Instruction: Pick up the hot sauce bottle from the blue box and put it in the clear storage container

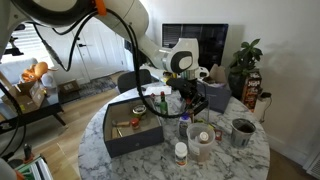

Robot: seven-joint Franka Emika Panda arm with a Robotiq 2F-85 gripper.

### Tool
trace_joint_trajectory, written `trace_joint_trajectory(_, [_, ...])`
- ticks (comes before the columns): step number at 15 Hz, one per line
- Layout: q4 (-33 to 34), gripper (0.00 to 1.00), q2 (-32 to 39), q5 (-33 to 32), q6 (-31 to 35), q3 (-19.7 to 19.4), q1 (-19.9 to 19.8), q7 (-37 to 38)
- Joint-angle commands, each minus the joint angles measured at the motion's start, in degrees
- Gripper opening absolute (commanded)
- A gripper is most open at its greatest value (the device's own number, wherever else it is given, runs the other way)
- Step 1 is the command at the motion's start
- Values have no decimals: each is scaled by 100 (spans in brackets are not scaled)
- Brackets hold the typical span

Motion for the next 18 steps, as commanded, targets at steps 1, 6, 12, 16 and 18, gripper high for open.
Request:
trace_joint_trajectory(1, [-55,8,-4,-302,-332,-185,209,97])
trace_joint_trajectory(6, [-118,57,-82,-266,-406,-86,207,14])
trace_joint_trajectory(12, [-262,99,-617,-204,-248,-74,152,-36])
trace_joint_trajectory(16, [-572,100,-1418,-151,-41,-8,89,-286])
trace_joint_trajectory(18, [-955,100,-1953,209,261,255,-125,-1091])
